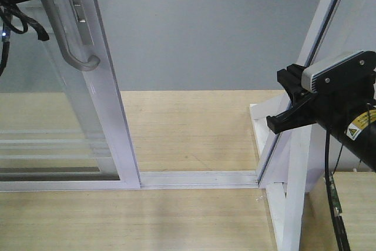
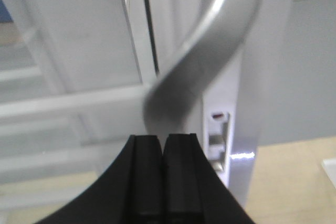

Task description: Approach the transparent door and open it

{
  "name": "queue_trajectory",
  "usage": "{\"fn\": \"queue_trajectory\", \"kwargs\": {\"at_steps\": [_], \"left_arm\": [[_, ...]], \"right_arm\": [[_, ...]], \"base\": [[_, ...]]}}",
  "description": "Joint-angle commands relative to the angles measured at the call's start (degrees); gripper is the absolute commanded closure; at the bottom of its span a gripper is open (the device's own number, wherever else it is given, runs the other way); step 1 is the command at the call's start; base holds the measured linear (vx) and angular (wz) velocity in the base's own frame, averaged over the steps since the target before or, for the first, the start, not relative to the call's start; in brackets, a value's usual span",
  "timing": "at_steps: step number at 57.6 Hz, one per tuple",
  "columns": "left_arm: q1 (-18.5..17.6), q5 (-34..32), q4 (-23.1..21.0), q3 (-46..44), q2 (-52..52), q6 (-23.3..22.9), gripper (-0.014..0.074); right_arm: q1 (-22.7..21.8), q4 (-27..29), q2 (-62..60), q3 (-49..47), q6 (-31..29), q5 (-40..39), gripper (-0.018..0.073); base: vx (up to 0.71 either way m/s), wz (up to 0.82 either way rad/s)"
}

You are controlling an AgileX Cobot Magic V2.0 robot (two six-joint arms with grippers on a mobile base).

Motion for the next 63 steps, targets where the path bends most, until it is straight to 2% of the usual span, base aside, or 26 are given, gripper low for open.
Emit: {"fn": "queue_trajectory", "kwargs": {"at_steps": [1, 17, 23, 33, 37, 43, 47, 56, 63], "left_arm": [[-0.7, -3.4, -0.2, 2.4, -6.0, 0.1, 0.0599], [-0.7, -11.6, -0.2, 22.0, -20.2, 0.1, 0.0599], [-0.7, -14.2, 0.0, 28.9, -26.6, 0.1, 0.0599], [-0.7, -13.8, 0.3, 39.2, -37.7, 0.0, 0.0599], [-1.0, -12.9, 0.2, 43.1, -42.7, -0.2, 0.0604], [-3.5, -10.7, 0.0, 48.6, -49.9, -0.2, 0.0603], [-5.5, -8.0, -1.1, 51.2, -54.1, -0.3, 0.0603], [-10.3, -0.7, -8.4, 54.4, -63.1, -1.0, 0.0603], [-12.9, 4.5, -11.0, 55.0, -68.3, -1.0, 0.0603]], "right_arm": [[-0.3, 0.1, -1.3, -1.5, -0.3, -4.9, 0.0567], [-0.2, 0.1, -6.4, -1.5, 2.5, -1.2, 0.0567], [-0.1, 0.1, -11.0, -1.5, 2.5, 4.1, 0.0567], [-0.1, 0.1, -21.5, -1.5, 2.6, 16.7, 0.0565], [-0.1, 0.1, -26.2, -1.5, 2.7, 22.0, 0.0564], [-0.1, 0.1, -33.8, -0.6, 2.7, 28.8, 0.0564], [-0.1, 0.1, -38.6, 1.7, 2.7, 30.0, 0.0563], [-0.1, -0.1, -48.7, 6.9, 2.6, 31.2, 0.0563], [-0.1, -0.2, -52.9, 8.3, 2.6, 31.5, 0.0563]], "base": [[0.0, 0.0], [0.0, 0.0], [0.0, 0.0], [0.0, 0.0], [0.0, 0.0], [0.0, 0.0], [0.0, 0.0], [0.0, 0.0], [0.0, 0.0]]}}
